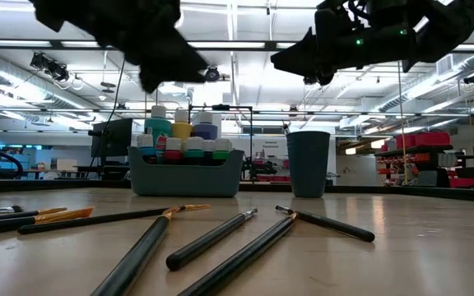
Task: Pick & Place Paint Supplies
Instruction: Put the silver paint brush into the blue cup
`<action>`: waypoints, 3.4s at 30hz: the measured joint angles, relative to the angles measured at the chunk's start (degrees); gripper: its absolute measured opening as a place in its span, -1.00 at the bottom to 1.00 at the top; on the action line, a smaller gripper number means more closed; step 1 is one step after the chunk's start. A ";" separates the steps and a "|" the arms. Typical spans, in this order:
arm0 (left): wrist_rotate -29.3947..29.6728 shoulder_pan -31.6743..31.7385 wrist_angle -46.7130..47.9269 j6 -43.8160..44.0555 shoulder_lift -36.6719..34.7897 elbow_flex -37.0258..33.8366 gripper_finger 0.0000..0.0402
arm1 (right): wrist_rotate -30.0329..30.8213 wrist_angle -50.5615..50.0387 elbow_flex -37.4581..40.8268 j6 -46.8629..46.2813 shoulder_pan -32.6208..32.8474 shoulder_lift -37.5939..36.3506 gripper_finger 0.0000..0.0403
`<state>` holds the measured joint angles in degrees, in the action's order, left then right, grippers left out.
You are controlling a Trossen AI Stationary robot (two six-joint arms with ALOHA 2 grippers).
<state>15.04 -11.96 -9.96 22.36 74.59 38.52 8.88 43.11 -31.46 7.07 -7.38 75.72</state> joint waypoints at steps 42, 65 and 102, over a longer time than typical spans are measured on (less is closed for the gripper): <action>-13.34 -18.21 21.25 47.06 13.69 -0.04 -0.35 | -2.25 2.88 0.00 0.96 -0.04 0.02 -0.19; -8.97 -22.79 22.29 47.52 13.84 -0.02 -0.35 | -2.47 3.04 0.00 0.98 -0.04 0.02 -0.19; 2.01 -21.63 19.12 44.02 18.25 -0.01 -0.97 | -5.01 3.11 0.00 1.15 -0.02 0.04 -0.19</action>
<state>17.04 -33.59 9.16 66.38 92.84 38.51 3.88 46.22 -31.46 8.23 -7.40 75.77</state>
